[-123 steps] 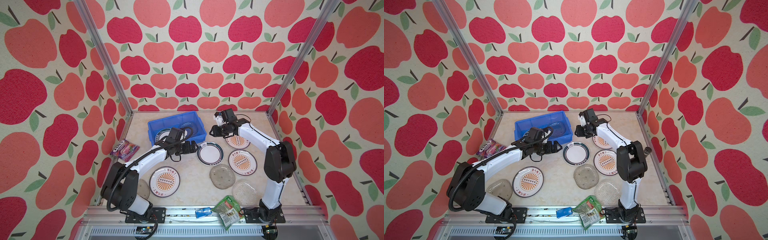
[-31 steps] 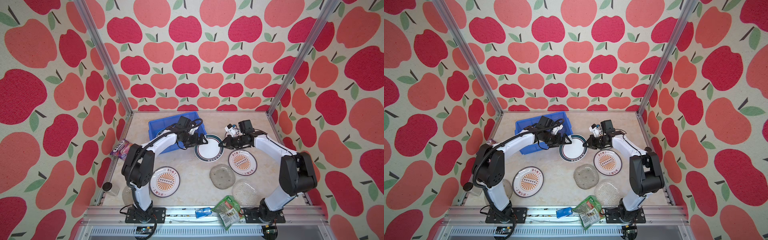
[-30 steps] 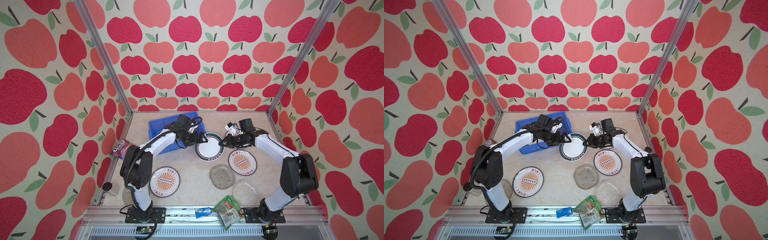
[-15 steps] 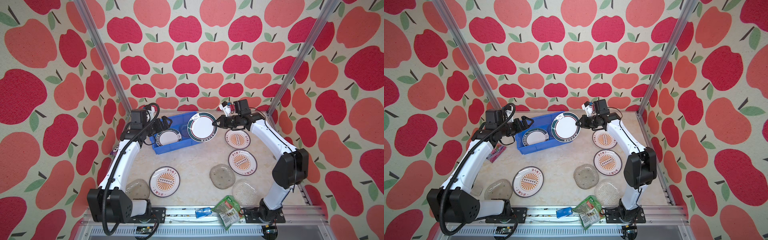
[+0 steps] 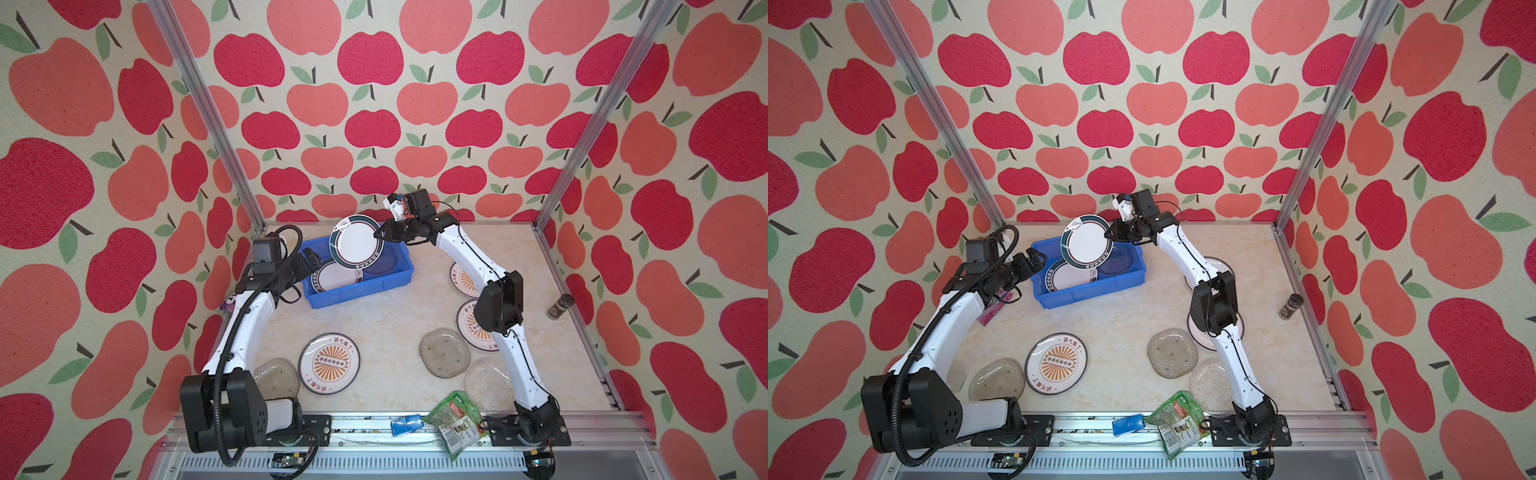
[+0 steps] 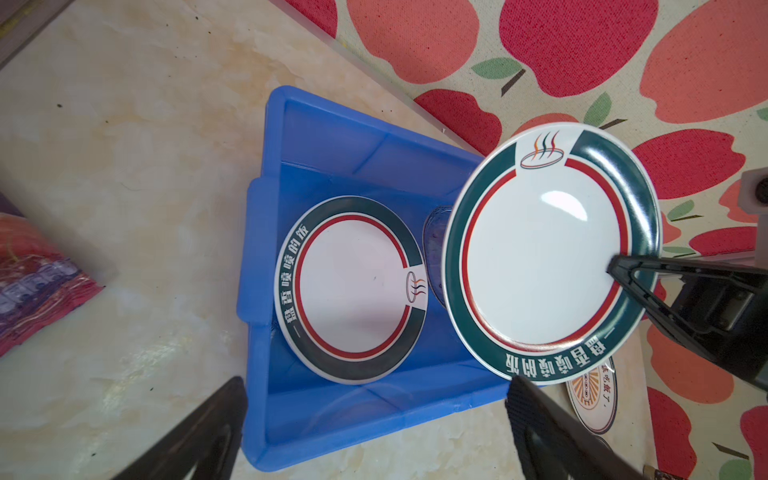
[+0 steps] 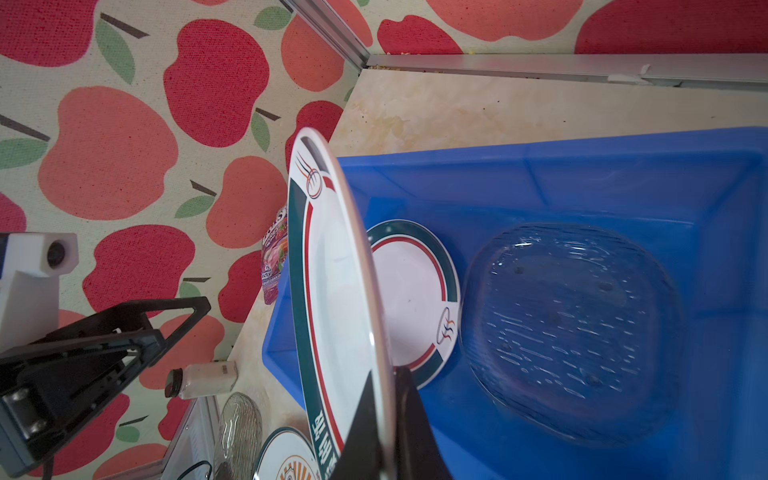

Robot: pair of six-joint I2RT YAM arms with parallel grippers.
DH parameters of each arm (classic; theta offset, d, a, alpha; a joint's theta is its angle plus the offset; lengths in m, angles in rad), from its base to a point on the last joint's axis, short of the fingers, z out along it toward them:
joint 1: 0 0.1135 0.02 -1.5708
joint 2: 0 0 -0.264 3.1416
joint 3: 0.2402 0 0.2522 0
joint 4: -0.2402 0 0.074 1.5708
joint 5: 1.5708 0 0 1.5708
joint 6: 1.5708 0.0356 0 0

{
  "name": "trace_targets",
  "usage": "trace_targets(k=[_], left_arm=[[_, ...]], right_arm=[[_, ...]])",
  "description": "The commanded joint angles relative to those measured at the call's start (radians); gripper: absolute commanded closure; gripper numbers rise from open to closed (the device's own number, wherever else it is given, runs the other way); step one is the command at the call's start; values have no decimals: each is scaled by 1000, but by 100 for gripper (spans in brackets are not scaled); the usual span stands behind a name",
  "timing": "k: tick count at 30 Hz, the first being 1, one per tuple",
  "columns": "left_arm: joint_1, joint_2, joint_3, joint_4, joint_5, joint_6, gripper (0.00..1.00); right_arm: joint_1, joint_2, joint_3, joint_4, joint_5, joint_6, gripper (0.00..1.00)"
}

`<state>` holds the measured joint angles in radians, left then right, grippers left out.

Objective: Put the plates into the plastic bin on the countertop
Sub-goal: 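Carry the plate over the bin and lower it inside with the right gripper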

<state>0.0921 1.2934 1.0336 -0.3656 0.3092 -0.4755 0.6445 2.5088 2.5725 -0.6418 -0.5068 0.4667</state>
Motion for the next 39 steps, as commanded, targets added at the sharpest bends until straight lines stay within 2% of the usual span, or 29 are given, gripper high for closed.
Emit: trace_targets(k=[1, 11, 18, 24, 28, 30, 37, 38, 39], left_arm=[[25, -48, -35, 47, -7, -10, 1], [41, -63, -90, 44, 3, 8, 1], [52, -53, -110, 60, 11, 11, 1], [58, -52, -118, 54, 5, 16, 1], [62, -42, -117, 56, 8, 18, 1], [62, -39, -117, 56, 10, 18, 1], [66, -35, -129, 63, 9, 28, 1], [66, -33, -130, 63, 9, 29, 1], [67, -33, -132, 64, 11, 29, 1]], right_arm=[[23, 95, 138, -66, -22, 46, 100], [62, 204, 141, 106, -82, 158, 100], [81, 292, 192, 140, -72, 206, 100], [83, 299, 195, 136, -54, 198, 100], [83, 304, 191, 126, -57, 195, 95], [84, 308, 193, 126, -63, 198, 88], [90, 311, 189, 123, -65, 196, 83], [93, 311, 190, 117, -64, 191, 77], [93, 309, 190, 111, -62, 188, 76]])
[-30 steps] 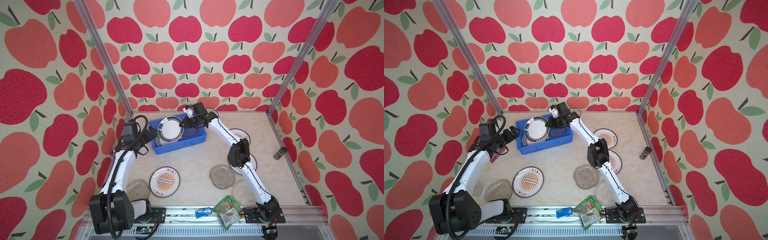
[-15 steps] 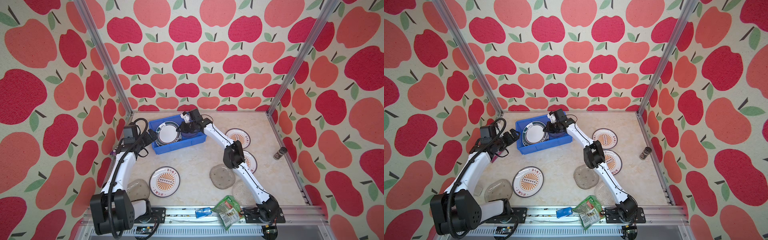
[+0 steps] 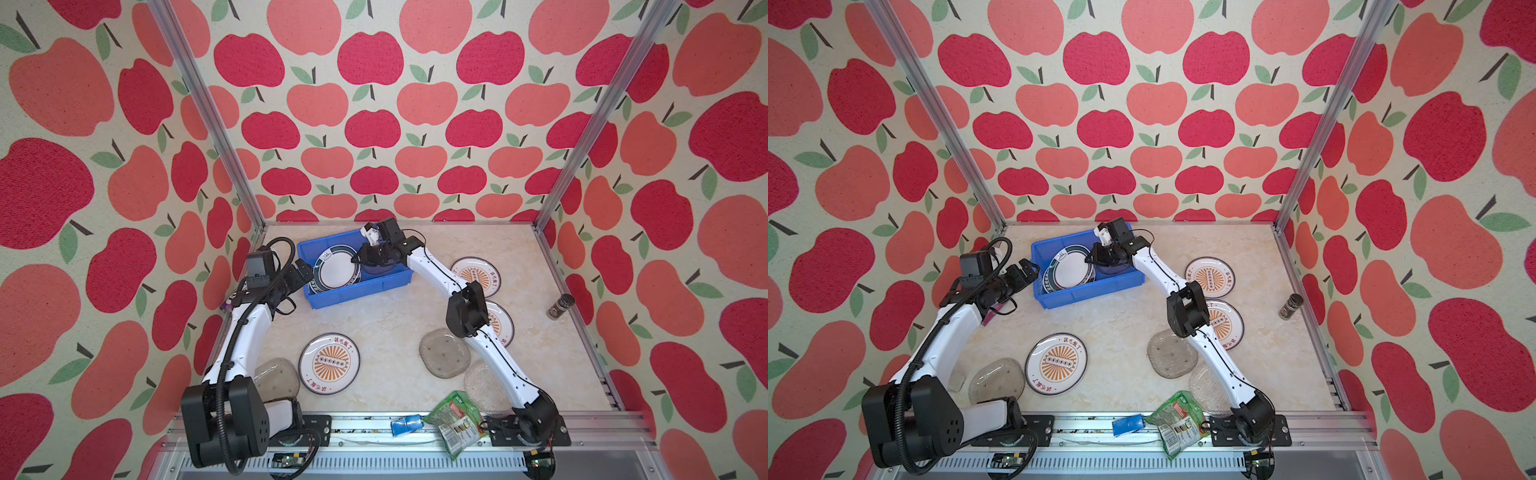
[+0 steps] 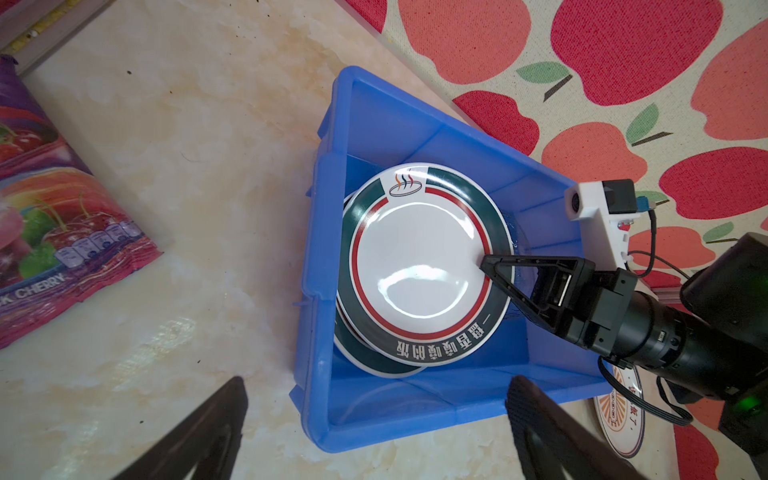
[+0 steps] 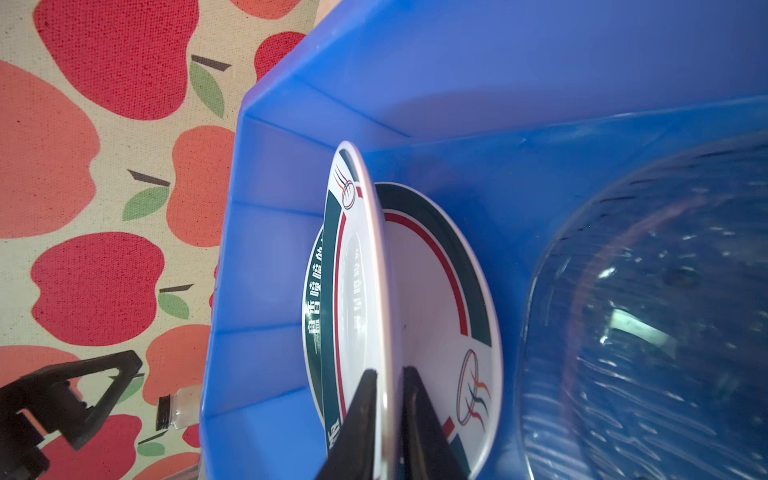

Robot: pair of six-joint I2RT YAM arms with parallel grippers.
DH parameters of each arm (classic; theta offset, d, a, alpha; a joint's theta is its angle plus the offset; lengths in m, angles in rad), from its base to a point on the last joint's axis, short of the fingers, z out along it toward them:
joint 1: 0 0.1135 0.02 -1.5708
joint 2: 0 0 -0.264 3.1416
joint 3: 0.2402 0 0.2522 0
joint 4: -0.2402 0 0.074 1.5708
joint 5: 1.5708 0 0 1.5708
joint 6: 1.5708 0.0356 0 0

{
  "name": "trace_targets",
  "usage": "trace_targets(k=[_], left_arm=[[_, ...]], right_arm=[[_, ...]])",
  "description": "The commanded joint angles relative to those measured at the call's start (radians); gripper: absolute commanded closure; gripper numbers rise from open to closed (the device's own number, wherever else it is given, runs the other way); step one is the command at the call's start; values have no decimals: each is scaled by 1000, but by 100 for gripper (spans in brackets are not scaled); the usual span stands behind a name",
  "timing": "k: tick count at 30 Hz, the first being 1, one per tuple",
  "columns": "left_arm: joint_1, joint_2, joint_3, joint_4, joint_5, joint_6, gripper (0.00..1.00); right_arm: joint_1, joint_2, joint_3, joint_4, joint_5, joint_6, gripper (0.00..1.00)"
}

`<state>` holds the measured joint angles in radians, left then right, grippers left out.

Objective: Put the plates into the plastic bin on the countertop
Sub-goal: 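Carry the plate over the bin and lower it inside with the right gripper, then open the right gripper to release the plate in the bin, then withdraw the right gripper from the bin while the left gripper moves toward the glass dishes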

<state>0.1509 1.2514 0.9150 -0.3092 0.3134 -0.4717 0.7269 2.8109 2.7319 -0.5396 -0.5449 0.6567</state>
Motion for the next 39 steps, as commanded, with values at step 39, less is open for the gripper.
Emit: trace_targets(k=[39], left_arm=[[-86, 53, 87, -56, -43, 70, 1]], right_arm=[[41, -175, 30, -289, 257, -324, 43]])
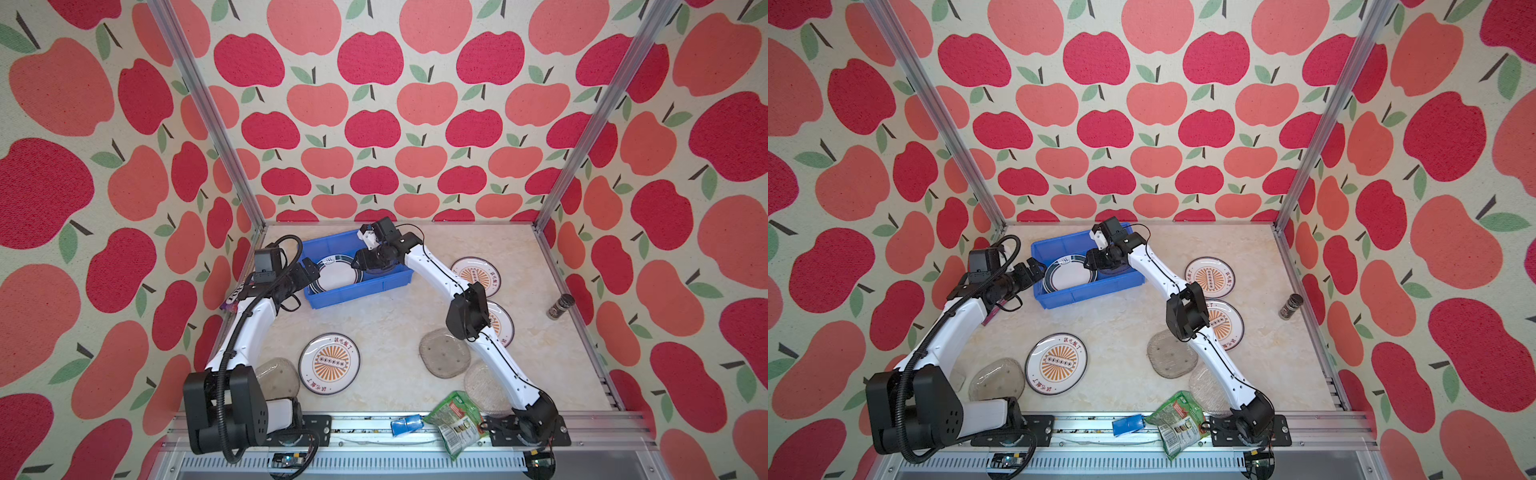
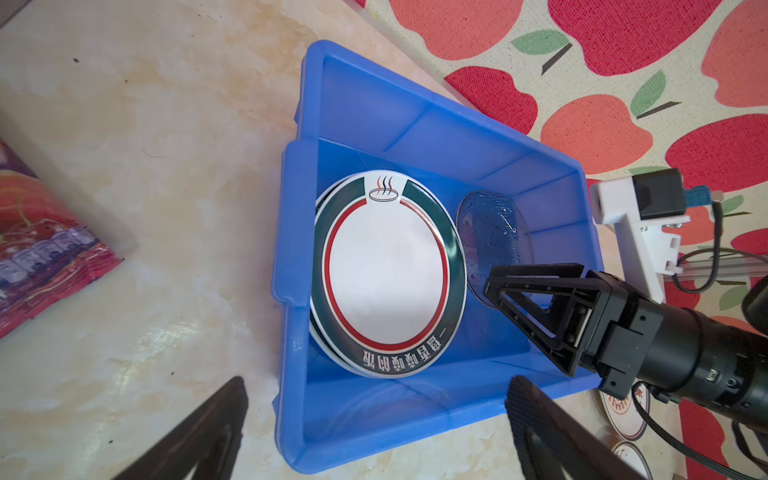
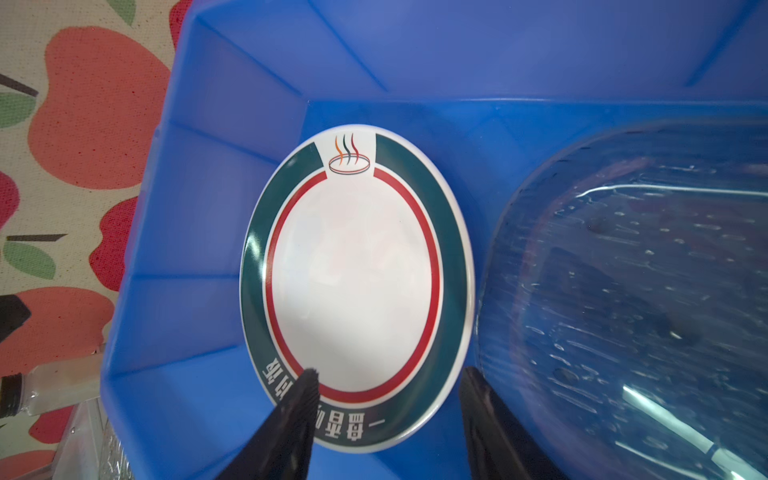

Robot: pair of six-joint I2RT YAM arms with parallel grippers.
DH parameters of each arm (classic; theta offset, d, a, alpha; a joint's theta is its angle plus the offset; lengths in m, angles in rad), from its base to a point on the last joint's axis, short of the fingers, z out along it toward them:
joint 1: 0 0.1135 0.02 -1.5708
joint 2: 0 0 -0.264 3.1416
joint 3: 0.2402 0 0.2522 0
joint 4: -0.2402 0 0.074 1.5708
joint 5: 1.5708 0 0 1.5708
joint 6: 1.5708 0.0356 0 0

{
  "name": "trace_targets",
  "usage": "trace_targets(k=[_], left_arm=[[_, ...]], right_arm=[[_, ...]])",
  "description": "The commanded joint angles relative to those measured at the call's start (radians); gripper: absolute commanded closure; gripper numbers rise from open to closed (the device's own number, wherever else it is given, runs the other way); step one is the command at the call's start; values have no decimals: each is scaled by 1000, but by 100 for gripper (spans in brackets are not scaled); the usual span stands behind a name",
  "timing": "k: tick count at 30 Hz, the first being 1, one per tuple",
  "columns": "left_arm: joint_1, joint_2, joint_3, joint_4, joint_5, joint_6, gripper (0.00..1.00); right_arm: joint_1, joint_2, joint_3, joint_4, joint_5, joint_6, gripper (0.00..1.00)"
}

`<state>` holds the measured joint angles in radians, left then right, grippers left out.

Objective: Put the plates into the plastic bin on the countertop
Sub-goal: 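Withdraw the right gripper from the bin while the left gripper moves toward the glass dishes, then lower the left gripper to the clear ribbed glass dish nearer the robot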

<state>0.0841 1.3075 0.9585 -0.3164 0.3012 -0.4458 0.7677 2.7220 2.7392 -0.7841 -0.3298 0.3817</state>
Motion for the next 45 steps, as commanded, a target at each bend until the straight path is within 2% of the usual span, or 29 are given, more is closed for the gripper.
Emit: trace_targets(k=[1, 4, 7, 15, 21, 25, 29, 35, 38, 43, 45], left_arm=[[-38, -11, 55, -56, -25, 62, 1], [-138, -22, 98, -99, -19, 129, 1], [-257, -13, 141, -141, 6, 160, 1], [-574, 125, 187, -113, 10, 193, 1], [-733, 294, 262, -70, 49, 215, 1], [-779, 404, 323, -70, 75, 232, 0], [-785, 444, 322, -59, 107, 226, 1], [-790, 499, 299, -22, 176, 228, 2], [-819, 553, 335, -87, 180, 276, 6], [-865, 624, 384, -170, 124, 329, 15], [-878, 653, 412, -201, 120, 342, 28]], right_arm=[[-4, -110, 18, -52, 54, -68, 43], [-20, -215, -32, -49, 85, -111, 43], [-44, -351, -153, -16, 116, -129, 43], [-176, -824, -825, 230, 234, -119, 48], [-309, -1064, -1226, 323, 249, -62, 51], [-315, -1121, -1357, 337, 237, -34, 51], [-332, -1146, -1440, 334, 250, -17, 52], [-424, -1146, -1586, 432, 105, 56, 53], [-428, -1145, -1602, 427, 86, 60, 54], [-429, -1159, -1627, 445, 83, 66, 55], [-429, -1157, -1632, 453, 74, 68, 56]])
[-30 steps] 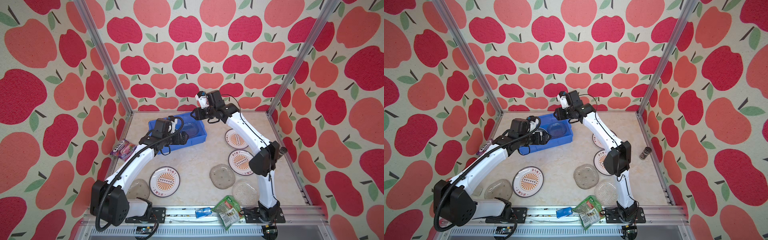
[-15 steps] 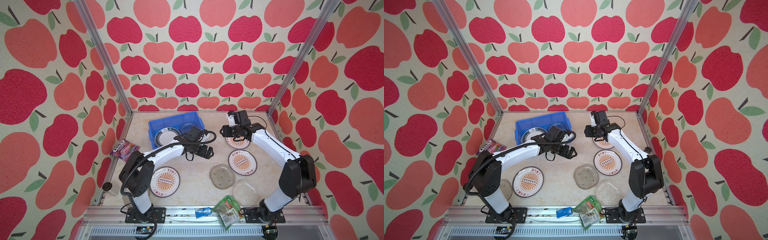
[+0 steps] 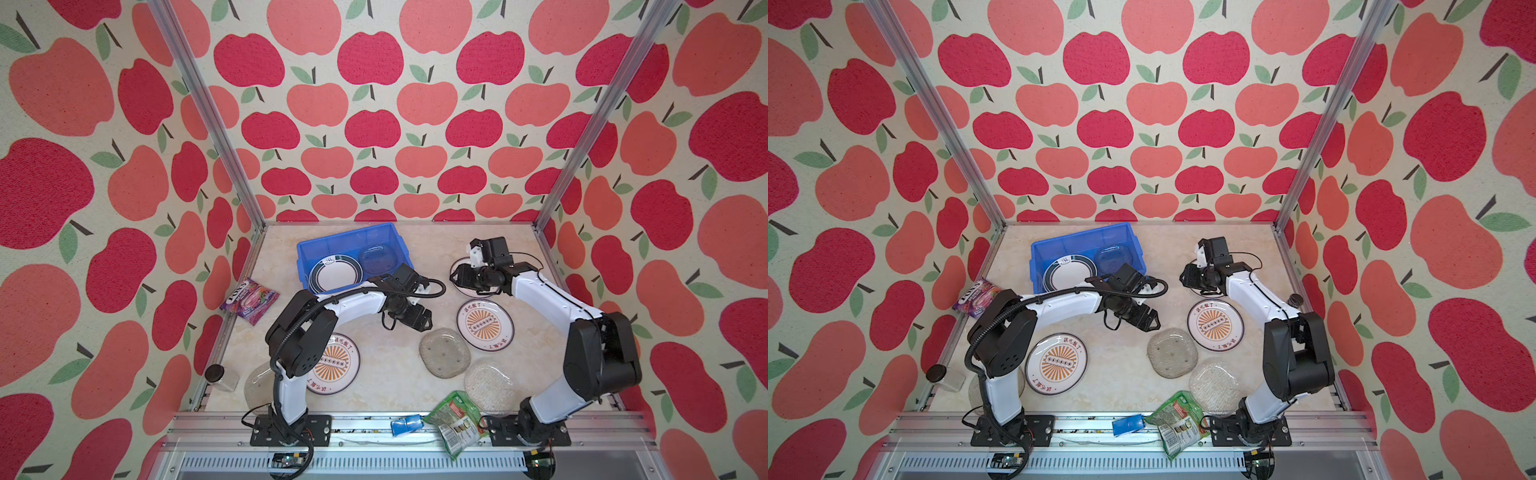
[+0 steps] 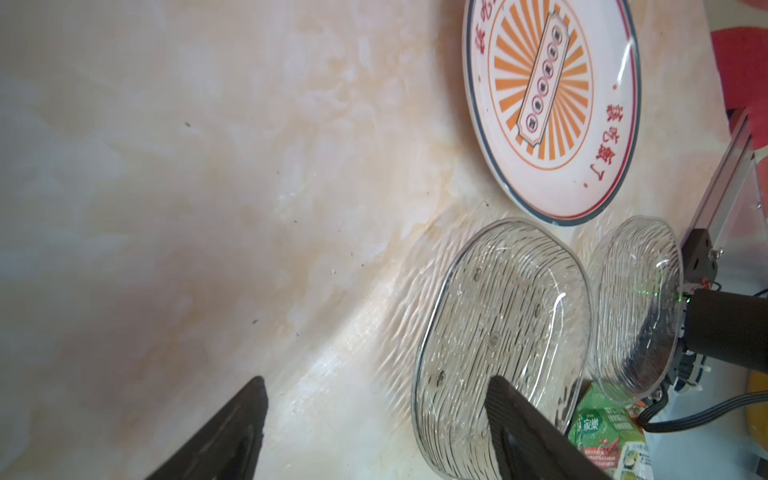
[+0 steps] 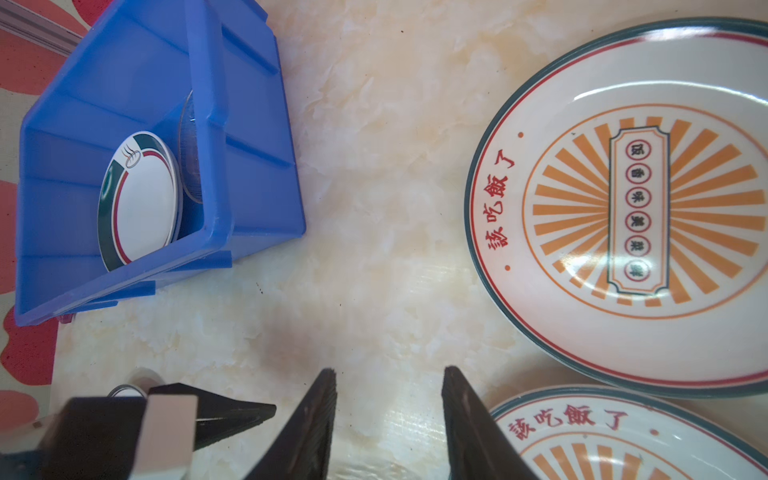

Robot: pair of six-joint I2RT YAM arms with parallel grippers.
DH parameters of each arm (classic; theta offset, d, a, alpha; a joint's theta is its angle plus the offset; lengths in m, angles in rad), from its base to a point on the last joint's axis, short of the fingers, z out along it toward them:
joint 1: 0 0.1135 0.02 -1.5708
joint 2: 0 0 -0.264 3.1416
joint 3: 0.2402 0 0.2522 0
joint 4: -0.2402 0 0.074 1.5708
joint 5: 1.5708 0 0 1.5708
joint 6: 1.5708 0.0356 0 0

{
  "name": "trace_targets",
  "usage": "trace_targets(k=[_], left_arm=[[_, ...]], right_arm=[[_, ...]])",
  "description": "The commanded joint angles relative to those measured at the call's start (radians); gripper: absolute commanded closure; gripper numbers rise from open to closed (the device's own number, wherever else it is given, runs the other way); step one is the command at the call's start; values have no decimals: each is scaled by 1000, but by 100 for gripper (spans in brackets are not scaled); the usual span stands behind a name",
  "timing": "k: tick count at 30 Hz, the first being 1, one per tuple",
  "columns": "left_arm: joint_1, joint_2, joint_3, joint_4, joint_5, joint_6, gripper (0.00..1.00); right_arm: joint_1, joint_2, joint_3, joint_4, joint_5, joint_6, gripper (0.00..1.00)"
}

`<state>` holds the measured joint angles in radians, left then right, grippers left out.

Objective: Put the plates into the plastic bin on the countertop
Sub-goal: 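Lower the left gripper to the clear ribbed glass dish nearer the robot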

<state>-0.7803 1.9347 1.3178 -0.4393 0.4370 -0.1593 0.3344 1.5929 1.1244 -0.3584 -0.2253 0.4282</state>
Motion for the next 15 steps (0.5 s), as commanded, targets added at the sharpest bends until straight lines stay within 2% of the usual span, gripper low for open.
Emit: trace_targets(k=[1, 8, 10, 15], left_arm=[[-20, 37, 65, -87, -16, 60, 32], [-50, 95, 119, -144, -35, 79, 47], [-50, 102, 123, -148, -19, 83, 55], [-54, 129, 143, -167, -6, 72, 65]], right_arm=[[5, -25, -17, 27, -34, 23, 57], [5, -20, -24, 33, -42, 25, 58], [2, -17, -26, 32, -39, 25, 58], [-13, -21, -38, 35, -37, 28, 58]])
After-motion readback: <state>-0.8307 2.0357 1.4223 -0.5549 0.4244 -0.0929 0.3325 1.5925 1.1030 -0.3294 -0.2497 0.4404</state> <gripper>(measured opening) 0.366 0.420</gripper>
